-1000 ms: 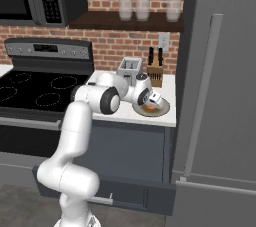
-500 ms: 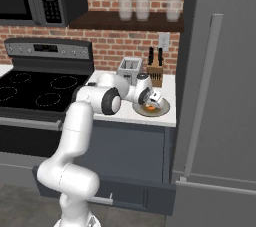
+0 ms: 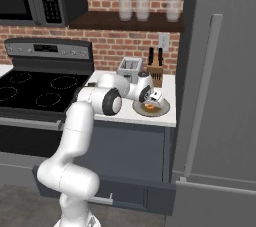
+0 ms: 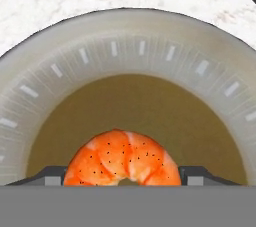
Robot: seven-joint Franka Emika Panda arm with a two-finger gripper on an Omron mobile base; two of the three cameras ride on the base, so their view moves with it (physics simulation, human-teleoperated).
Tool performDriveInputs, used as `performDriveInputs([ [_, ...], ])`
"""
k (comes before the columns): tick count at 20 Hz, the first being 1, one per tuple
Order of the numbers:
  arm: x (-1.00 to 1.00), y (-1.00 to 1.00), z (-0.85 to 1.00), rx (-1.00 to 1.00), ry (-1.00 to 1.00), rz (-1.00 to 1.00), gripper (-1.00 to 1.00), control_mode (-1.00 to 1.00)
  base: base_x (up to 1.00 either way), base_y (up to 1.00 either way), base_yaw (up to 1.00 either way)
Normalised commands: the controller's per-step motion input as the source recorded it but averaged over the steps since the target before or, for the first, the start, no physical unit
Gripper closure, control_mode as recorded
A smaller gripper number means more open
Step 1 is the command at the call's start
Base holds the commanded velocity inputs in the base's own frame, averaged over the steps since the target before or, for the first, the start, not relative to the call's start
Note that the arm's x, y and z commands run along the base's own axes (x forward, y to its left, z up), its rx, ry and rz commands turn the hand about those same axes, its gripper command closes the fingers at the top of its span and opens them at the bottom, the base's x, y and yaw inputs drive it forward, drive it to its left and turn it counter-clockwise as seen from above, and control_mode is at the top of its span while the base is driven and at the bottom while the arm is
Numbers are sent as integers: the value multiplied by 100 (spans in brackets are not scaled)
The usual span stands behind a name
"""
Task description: Pick up the knife from the drawer and place it on the cutting board. Then place the meat from the plate to the cutting board.
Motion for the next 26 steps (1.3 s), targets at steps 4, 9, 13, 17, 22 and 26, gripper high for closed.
performDriveInputs([
  [4,-40,-1,-46,0,0,0,100,-100,0,0,0],
  [9,-46,0,-11,0,0,0,100,-100,0,0,0],
  [13,-54,3,45,0,-1,0,100,-100,0,0,0],
  [17,-42,26,77,0,0,0,100,-100,0,0,0],
  [22,-6,57,71,0,0,0,100,-100,0,0,0],
  [26,0,91,30,0,0,0,100,-100,0,0,0],
])
